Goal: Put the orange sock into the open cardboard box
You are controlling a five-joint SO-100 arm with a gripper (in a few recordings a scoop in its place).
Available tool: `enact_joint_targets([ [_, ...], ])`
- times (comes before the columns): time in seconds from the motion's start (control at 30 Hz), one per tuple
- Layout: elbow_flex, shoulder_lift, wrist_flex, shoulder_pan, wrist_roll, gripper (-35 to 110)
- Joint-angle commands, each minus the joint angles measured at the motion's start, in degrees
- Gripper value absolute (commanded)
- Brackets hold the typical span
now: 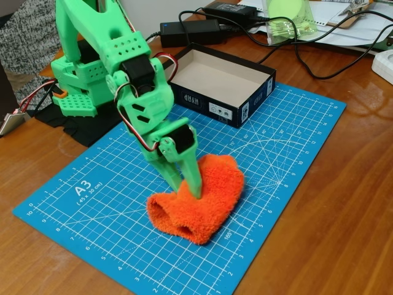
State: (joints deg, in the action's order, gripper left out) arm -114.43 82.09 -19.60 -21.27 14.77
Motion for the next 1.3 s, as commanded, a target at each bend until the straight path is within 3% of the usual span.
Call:
enact_joint_targets([
  [0.0,1.8,4.1,-2.4,-0.7,-0.4,0],
  [0.23,8.3,25.2,-16.3,7.9,-7.1,0],
  [0.43,16.8,44.0,-33.2,30.0,-10.7,0],
  [0.6,9.6,50.6,-39.9,52.3,-5.8,0],
  [0.8,1.3,49.4,-48.4,64.2,9.4,0],
  [1.1,-0.3,42.0,-49.7,61.4,23.8,0],
  [1.2,0.3,40.3,-48.6,58.8,23.8,0],
  [1.27,0.9,39.7,-49.0,57.7,24.6,8],
])
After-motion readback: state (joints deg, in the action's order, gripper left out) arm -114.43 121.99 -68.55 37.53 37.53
